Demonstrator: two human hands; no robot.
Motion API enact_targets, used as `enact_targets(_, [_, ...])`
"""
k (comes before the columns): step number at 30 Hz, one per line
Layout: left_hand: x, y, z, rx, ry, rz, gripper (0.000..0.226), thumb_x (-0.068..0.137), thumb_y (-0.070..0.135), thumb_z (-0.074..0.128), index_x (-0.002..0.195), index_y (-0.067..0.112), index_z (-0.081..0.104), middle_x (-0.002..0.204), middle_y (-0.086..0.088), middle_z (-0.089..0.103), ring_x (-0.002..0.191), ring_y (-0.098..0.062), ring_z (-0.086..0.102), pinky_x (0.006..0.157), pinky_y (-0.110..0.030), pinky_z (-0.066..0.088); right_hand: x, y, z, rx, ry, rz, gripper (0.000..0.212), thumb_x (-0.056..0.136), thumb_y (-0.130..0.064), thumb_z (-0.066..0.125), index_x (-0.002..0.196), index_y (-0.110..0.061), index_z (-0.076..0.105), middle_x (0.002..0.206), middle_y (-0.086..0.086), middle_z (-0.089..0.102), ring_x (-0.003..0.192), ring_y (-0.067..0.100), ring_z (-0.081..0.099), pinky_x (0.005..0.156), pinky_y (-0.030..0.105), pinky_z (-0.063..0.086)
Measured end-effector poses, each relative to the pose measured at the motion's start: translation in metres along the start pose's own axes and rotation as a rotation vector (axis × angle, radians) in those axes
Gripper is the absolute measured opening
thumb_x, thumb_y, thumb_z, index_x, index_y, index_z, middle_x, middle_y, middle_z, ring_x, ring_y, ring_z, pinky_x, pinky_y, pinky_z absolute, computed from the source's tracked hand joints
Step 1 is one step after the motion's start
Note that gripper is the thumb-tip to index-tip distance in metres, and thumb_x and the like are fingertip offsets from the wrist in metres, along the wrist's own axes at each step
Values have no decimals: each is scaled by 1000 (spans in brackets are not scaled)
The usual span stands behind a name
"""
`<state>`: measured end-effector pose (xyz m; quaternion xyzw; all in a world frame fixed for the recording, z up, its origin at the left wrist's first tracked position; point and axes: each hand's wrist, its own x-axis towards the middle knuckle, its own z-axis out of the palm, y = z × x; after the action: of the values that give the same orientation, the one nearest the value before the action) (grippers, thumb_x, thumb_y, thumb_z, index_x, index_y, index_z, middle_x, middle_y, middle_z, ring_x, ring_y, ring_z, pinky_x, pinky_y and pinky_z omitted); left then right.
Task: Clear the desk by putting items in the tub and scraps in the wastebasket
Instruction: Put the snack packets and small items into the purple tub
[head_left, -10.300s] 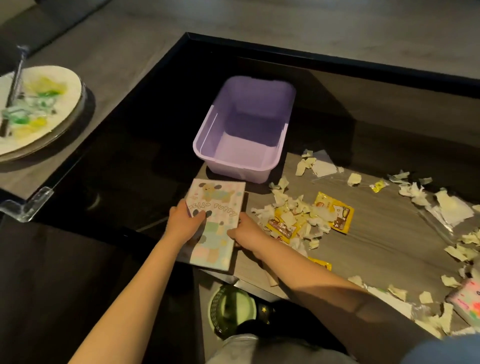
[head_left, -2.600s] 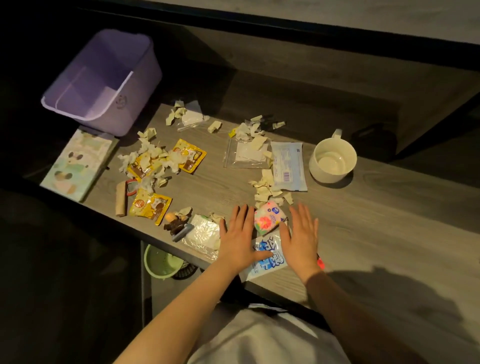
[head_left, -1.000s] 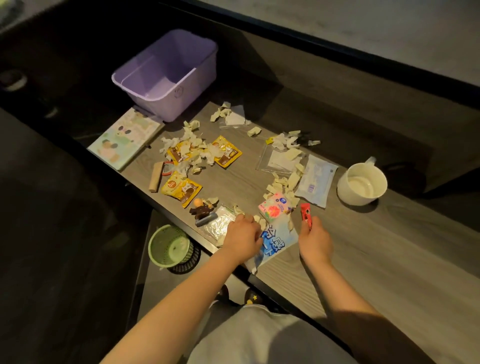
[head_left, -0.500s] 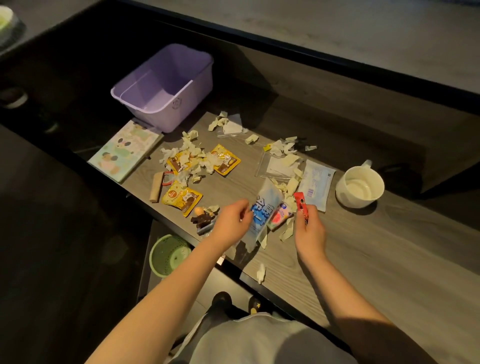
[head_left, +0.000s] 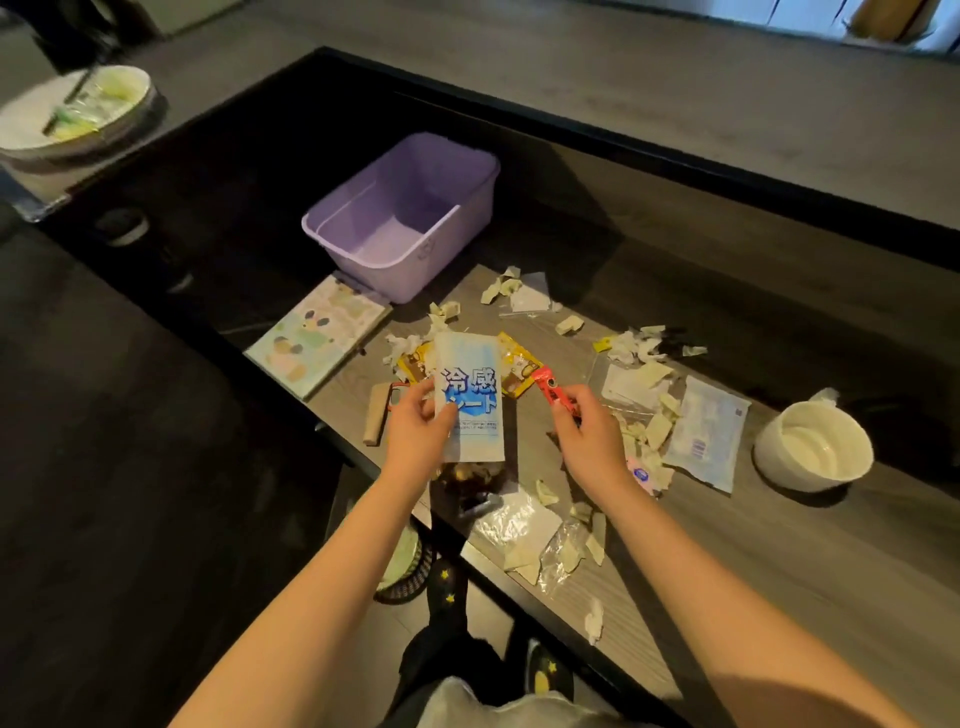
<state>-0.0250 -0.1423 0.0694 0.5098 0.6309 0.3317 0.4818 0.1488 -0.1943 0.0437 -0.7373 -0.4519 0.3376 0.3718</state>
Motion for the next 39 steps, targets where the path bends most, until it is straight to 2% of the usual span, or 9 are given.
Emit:
enact_targets(6, [72, 19, -40, -2, 74, 16, 10, 91, 9, 55, 101, 12, 55, 110, -8, 64, 89, -15, 60, 69, -26, 50, 55, -58, 46, -2, 6, 15, 25, 96, -12, 47, 118, -16, 58, 102, 2, 60, 91, 17, 57, 74, 30, 45])
enact_targets(9, [118, 30, -69, 1, 85, 28, 13, 91, 12, 56, 103, 12, 56, 111, -8, 65, 94, -19, 63, 76, -34, 54, 86, -89, 71, 47, 62, -22, 24, 94, -12, 49, 115, -14, 62, 97, 3, 61, 89, 21, 58, 75, 35, 47])
enact_targets(14, [211, 64, -112, 26, 111, 151, 8, 92, 10, 54, 100, 11, 53, 110, -9, 64, 95, -18, 62, 71, -28, 54, 136, -133, 103, 100, 119, -18, 18, 95, -16, 52, 111, -16, 61, 89, -3, 59, 78, 13, 53, 62, 25, 40])
enact_targets(18, [280, 90, -124, 101, 106, 236, 13, 92, 9, 54, 103, 4, 54, 112, -17, 64, 100, -29, 63, 81, -40, 55, 166, -154, 119, 155, 172, 35, 11, 94, -21, 53, 103, -22, 60, 83, -5, 60, 72, 8, 54, 63, 26, 45])
enact_targets(22, [329, 109, -113, 342, 16, 278, 22, 92, 10, 54, 110, -1, 57, 111, -15, 64, 101, -28, 62, 72, -32, 47, 184, -163, 124, 174, 230, 41, 9, 94, -20, 54, 100, -24, 59, 85, 2, 62, 72, 19, 58, 64, 40, 48])
enact_targets(25, [358, 115, -100, 581, -138, 235, 9, 87, 9, 57, 95, 6, 60, 99, -12, 62, 88, -23, 57, 69, -32, 41, 193, -165, 123, 187, 246, 67, 8, 94, -21, 54, 98, -27, 58, 81, -4, 61, 73, 20, 59, 67, 41, 52])
enact_targets(28, [373, 110, -82, 655, -255, 135, 8, 85, 4, 58, 89, 10, 56, 102, -13, 62, 95, -27, 58, 71, -31, 41, 199, -162, 119, 213, 251, 89, 10, 94, -19, 54, 100, -26, 58, 79, -7, 60, 69, 15, 57, 65, 38, 51])
enact_targets(33, [378, 90, -55, 728, -330, 23, 27, 87, 7, 61, 113, 0, 57, 121, -15, 59, 111, -28, 57, 81, -31, 46, 204, -154, 120, 204, 264, 134, 14, 94, -16, 54, 105, -22, 61, 84, -9, 60, 69, 7, 56, 59, 21, 46])
enact_targets(39, [383, 77, -46, 923, -423, -11, 29, 86, 18, 64, 111, 2, 61, 116, -14, 62, 93, -26, 60, 71, -30, 46, 211, -153, 123, 206, 269, 133, 17, 94, -16, 54, 109, -21, 60, 84, -7, 60, 72, 9, 57, 62, 27, 49])
